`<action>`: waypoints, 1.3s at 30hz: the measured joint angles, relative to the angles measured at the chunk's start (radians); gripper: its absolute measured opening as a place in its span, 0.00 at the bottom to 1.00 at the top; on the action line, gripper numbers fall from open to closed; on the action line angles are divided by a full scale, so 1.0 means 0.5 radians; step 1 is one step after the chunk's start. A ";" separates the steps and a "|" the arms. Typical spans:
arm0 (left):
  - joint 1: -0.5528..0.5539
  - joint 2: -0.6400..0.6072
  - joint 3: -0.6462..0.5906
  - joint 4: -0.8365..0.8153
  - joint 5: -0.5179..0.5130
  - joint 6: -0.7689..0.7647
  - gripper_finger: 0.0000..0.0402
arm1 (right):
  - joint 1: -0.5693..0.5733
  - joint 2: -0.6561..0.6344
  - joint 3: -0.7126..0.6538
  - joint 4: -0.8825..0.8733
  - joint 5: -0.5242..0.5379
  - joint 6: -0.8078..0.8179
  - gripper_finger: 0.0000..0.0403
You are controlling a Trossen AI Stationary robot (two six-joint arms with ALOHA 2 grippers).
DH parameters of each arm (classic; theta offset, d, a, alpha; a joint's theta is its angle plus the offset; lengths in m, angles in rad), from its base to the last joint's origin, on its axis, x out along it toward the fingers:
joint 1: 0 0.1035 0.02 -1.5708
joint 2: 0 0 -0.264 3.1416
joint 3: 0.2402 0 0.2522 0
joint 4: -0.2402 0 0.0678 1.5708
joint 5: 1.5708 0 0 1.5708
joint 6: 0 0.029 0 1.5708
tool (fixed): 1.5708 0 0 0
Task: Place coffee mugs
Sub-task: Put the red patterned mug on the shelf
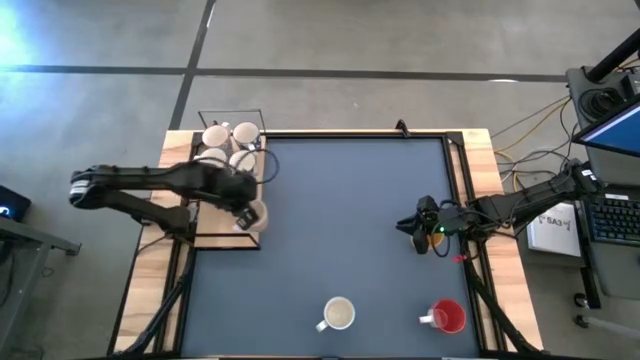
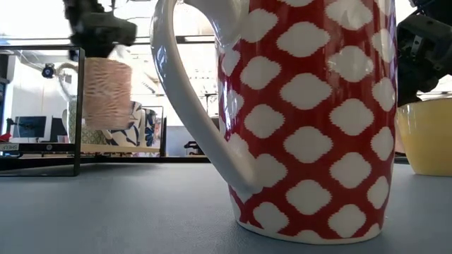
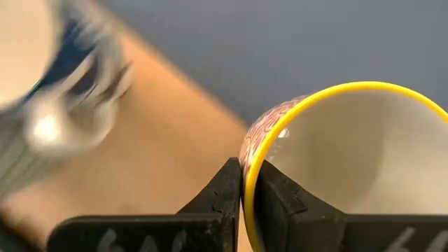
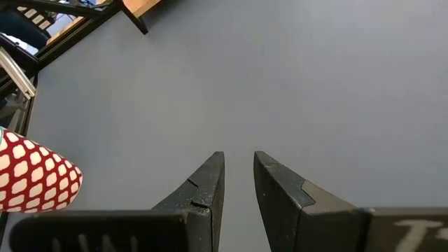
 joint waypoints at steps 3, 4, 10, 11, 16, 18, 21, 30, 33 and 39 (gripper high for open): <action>0.003 -0.149 -0.084 -0.147 -0.087 -0.122 0.03 | 0.000 -0.001 0.000 0.000 0.000 -0.001 0.17; 0.003 -0.192 -0.105 -0.191 -0.118 -0.160 0.03 | 0.000 0.000 0.000 0.001 0.000 0.000 0.17; 0.051 -0.426 -0.231 -0.372 -0.264 -0.397 0.03 | 0.000 -0.001 0.000 0.000 0.000 -0.001 0.17; 0.067 -0.454 -0.248 -0.401 -0.273 -0.441 0.03 | 0.000 0.000 0.000 0.000 0.000 0.000 0.17; 0.134 -0.550 -0.339 -0.495 -0.333 -0.623 0.03 | 0.000 -0.001 0.000 0.000 0.000 -0.001 0.17; 0.158 -0.574 -0.364 -0.509 -0.368 -0.685 0.03 | 0.000 -0.001 0.000 0.000 -0.001 0.000 0.17; 0.204 -0.592 -0.393 -0.513 -0.380 -0.769 0.03 | 0.000 -0.001 0.000 0.000 0.000 -0.001 0.17; 0.392 -0.599 -0.468 -0.511 -0.431 -0.840 0.04 | 0.000 -0.001 0.000 0.001 0.000 -0.001 0.17; 0.450 -0.602 -0.468 -0.529 -0.444 -0.840 0.04 | 0.000 0.000 0.000 0.000 0.000 -0.001 0.17; 0.544 -0.612 -0.466 -0.557 -0.490 -0.836 0.04 | -0.001 -0.001 0.000 0.001 -0.001 0.000 0.17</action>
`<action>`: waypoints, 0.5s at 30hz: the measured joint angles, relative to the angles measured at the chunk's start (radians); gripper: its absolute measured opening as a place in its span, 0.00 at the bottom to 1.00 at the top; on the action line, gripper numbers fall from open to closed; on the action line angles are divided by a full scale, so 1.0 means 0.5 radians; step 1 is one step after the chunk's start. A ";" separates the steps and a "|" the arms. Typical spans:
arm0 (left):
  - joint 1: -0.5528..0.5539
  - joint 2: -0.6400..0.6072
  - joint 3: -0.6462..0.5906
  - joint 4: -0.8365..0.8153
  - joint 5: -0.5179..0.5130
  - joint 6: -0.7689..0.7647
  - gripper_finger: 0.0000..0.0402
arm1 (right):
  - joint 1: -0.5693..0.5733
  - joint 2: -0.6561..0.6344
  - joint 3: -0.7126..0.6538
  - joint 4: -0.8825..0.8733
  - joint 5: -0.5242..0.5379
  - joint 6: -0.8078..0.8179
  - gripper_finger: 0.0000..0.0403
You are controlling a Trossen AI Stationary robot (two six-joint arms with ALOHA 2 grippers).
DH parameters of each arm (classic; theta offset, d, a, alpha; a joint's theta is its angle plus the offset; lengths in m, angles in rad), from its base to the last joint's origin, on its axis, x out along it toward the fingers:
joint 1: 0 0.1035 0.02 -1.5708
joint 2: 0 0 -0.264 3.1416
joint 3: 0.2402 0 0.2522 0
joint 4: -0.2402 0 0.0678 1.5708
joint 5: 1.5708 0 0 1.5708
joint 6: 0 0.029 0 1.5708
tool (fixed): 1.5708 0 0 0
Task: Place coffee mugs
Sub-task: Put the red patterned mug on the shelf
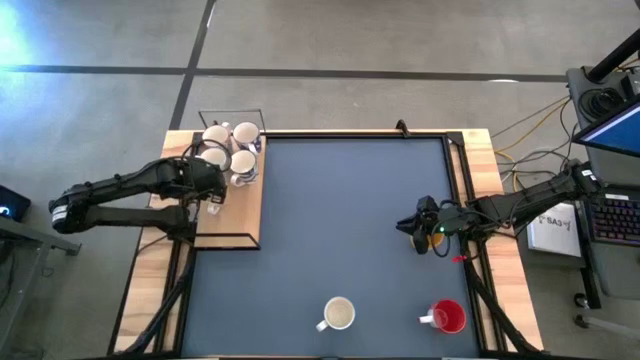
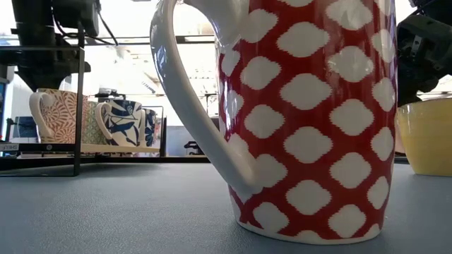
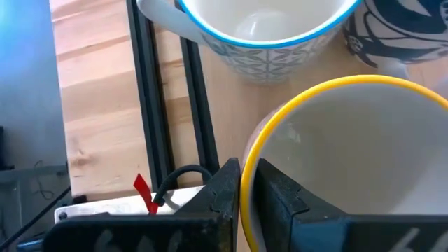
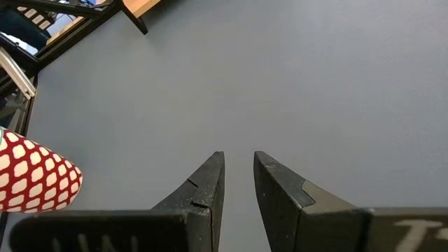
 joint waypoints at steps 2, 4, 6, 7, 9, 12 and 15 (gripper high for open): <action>0.022 -0.004 -0.001 -0.004 0.000 0.001 0.04 | 0.001 0.000 0.000 0.000 0.000 0.000 0.17; 0.040 -0.006 -0.002 -0.013 -0.001 0.002 0.04 | 0.001 0.000 0.000 0.000 0.001 0.000 0.17; 0.062 -0.006 -0.002 -0.029 -0.001 0.000 0.05 | 0.001 0.000 0.000 0.000 0.001 0.000 0.17; 0.072 -0.011 -0.002 -0.028 -0.001 0.001 0.05 | 0.000 0.000 0.000 0.000 0.000 0.000 0.17; 0.085 -0.016 -0.002 -0.030 -0.001 0.002 0.05 | 0.001 0.000 0.000 0.000 0.000 0.000 0.17; 0.087 -0.019 -0.003 -0.029 0.001 0.002 0.06 | 0.001 0.001 0.000 -0.001 0.001 0.000 0.17; 0.087 -0.021 -0.002 -0.027 0.001 -0.002 0.10 | 0.000 0.000 0.000 0.000 0.000 0.000 0.17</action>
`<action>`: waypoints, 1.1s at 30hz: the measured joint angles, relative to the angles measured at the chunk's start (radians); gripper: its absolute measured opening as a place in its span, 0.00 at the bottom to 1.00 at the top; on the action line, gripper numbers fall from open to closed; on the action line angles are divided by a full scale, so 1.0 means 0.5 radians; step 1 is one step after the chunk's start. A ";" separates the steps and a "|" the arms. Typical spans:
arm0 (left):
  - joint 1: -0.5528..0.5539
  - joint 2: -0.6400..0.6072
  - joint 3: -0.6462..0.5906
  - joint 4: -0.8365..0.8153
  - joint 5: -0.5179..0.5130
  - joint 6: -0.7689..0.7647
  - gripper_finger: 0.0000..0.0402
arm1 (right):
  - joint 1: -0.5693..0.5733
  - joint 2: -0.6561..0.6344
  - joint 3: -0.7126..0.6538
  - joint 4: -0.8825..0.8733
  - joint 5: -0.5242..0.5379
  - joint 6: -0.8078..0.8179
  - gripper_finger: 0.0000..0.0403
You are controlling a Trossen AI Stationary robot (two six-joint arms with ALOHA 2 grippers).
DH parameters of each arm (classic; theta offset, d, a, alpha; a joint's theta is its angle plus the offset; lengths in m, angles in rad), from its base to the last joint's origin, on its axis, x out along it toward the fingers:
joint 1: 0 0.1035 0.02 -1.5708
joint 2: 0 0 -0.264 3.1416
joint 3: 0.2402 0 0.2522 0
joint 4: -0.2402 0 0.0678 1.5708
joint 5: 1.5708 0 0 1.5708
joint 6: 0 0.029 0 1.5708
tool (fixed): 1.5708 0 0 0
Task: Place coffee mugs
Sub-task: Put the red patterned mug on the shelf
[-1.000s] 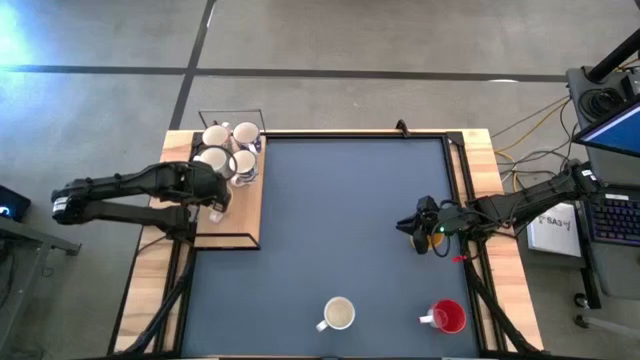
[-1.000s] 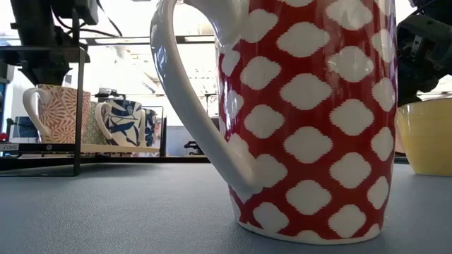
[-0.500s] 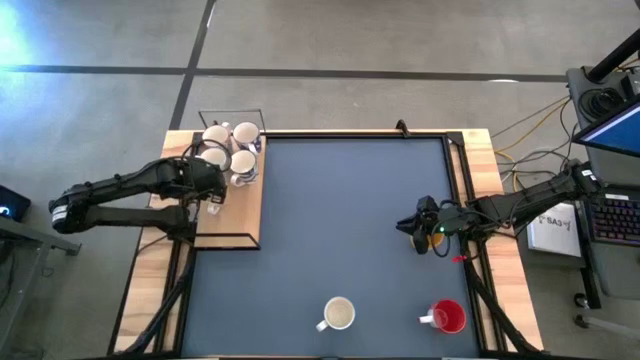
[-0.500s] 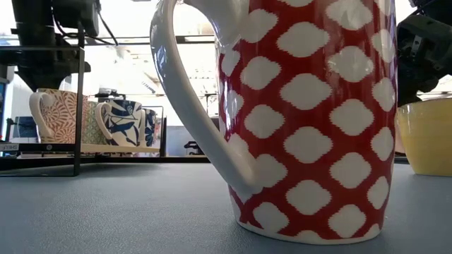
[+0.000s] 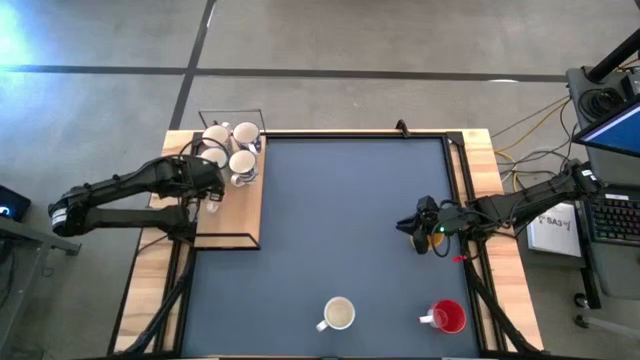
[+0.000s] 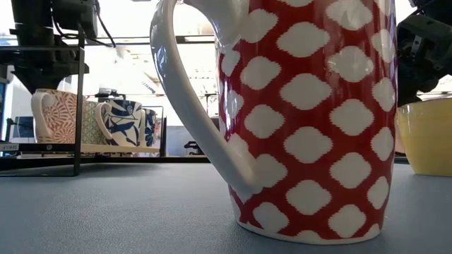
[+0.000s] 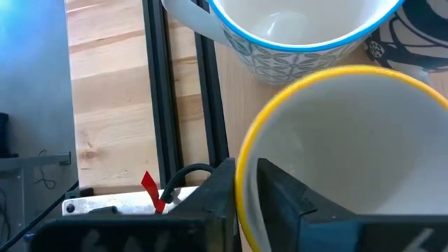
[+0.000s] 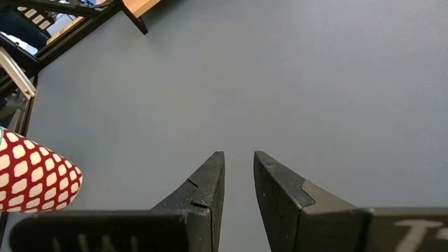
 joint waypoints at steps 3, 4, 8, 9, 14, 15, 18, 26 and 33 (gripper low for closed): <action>0.000 0.002 0.010 0.002 0.001 -0.001 0.16 | 0.000 0.000 0.000 0.000 0.001 -0.001 0.17; 0.000 0.003 0.013 0.002 0.001 -0.001 0.17 | 0.000 0.000 0.000 0.000 0.000 0.000 0.17; 0.000 0.003 0.046 -0.023 0.010 -0.001 0.24 | 0.000 0.001 0.000 -0.001 0.001 0.000 0.17; 0.000 0.004 0.061 -0.035 0.018 -0.001 0.25 | -0.001 0.000 0.000 0.000 0.000 -0.001 0.17; 0.000 0.012 0.156 -0.122 0.021 -0.002 0.28 | 0.000 0.000 0.000 0.000 0.000 -0.001 0.17; 0.000 0.014 0.174 -0.138 0.021 -0.002 0.28 | -0.001 0.000 0.000 0.000 0.000 0.000 0.17; 0.000 0.019 0.222 -0.181 0.022 -0.002 0.28 | 0.000 0.000 0.000 0.000 0.000 -0.001 0.17; -0.013 0.073 0.364 -0.126 0.095 0.099 0.28 | 0.000 0.000 0.000 -0.001 0.001 -0.001 0.17; -0.151 0.250 0.524 0.051 0.115 0.204 0.28 | 0.000 0.000 0.000 0.000 0.000 -0.001 0.17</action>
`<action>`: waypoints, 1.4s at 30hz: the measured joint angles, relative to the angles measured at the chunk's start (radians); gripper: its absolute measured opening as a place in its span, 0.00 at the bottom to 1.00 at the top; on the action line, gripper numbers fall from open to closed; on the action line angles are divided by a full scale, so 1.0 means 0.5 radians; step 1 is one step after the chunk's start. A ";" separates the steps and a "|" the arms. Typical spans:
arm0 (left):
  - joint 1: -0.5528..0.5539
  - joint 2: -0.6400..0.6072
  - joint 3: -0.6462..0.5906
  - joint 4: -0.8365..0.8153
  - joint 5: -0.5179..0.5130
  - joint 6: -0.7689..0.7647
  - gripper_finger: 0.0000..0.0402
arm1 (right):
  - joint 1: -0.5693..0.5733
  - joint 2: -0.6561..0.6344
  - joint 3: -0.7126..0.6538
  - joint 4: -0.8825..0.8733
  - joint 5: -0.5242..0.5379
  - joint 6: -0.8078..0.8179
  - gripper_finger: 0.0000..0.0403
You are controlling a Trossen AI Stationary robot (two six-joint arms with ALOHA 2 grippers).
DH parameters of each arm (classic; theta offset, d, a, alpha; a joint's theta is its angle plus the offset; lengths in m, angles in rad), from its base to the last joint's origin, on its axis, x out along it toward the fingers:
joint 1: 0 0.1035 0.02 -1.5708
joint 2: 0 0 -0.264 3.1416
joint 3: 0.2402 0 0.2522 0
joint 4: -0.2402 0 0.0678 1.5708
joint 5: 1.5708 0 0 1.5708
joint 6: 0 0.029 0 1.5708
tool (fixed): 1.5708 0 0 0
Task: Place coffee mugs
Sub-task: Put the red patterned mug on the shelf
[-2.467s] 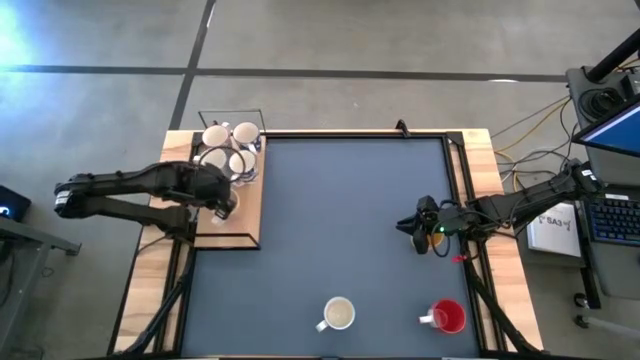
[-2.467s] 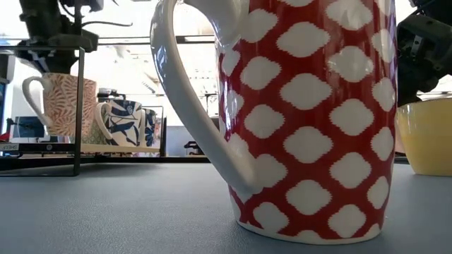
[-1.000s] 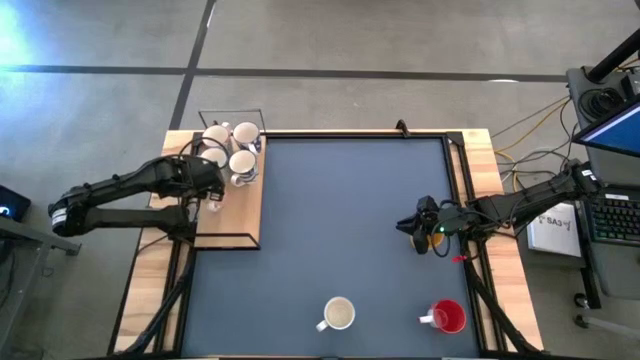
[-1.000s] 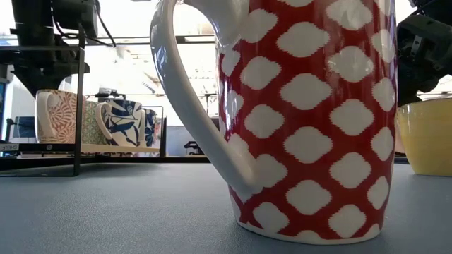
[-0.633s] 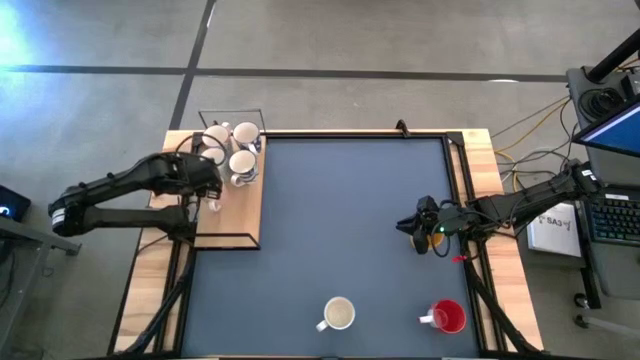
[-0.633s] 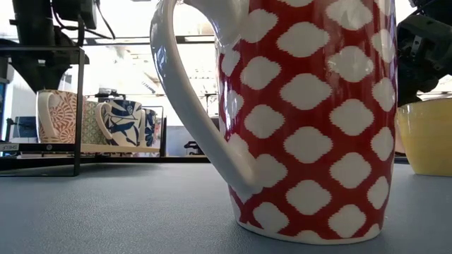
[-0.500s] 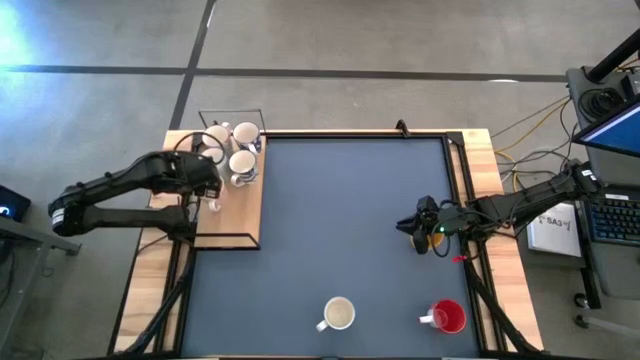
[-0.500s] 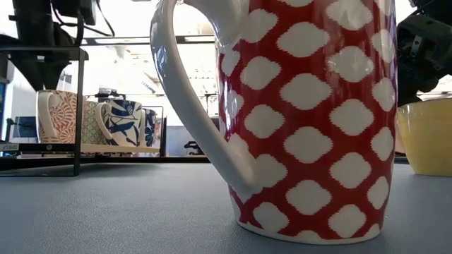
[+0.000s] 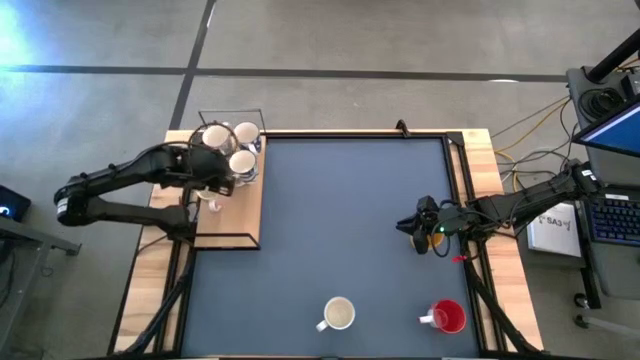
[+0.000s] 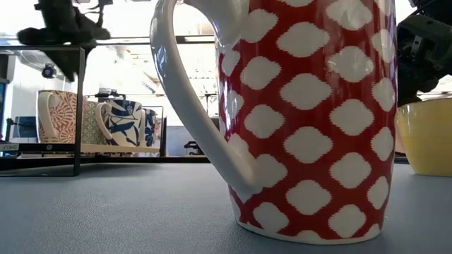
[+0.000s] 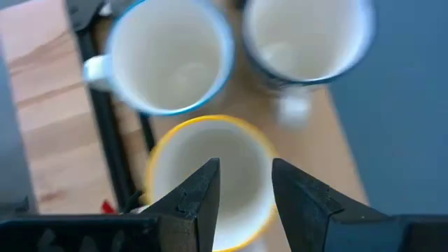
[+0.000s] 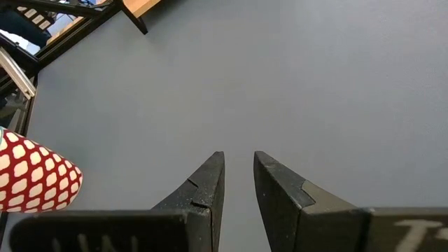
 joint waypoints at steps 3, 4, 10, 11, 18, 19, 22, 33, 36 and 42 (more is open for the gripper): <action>-0.103 0.127 0.080 0.085 0.000 0.003 0.28 | 0.000 0.000 0.000 0.000 0.000 0.000 0.17; -0.143 0.175 0.106 0.102 -0.001 0.003 0.28 | 0.000 0.000 0.000 0.000 0.000 0.000 0.17; -0.394 0.513 0.306 0.198 0.000 -0.042 0.28 | 0.000 0.000 0.000 0.000 0.000 0.000 0.17; -0.437 0.573 0.349 0.206 0.000 -0.052 0.28 | 0.000 0.000 0.000 0.000 0.000 0.000 0.17; -0.712 0.962 0.652 0.229 -0.004 -0.050 0.28 | 0.000 0.000 0.000 0.000 0.000 0.000 0.17; -0.742 1.008 0.687 0.250 -0.003 -0.041 0.28 | 0.000 0.000 0.000 0.000 0.000 0.000 0.17; -0.811 1.138 0.778 0.310 0.047 -0.035 0.28 | 0.000 0.000 0.000 0.000 0.000 0.000 0.17; -0.988 1.581 1.083 0.494 0.281 -0.038 0.28 | 0.000 0.000 0.000 0.000 0.000 0.000 0.17; -1.010 1.664 1.154 0.493 0.284 -0.039 0.28 | 0.000 0.000 0.000 0.000 0.000 0.001 0.17; -1.018 1.722 1.190 0.553 0.284 0.047 0.28 | 0.000 0.000 0.000 -0.001 0.000 0.000 0.17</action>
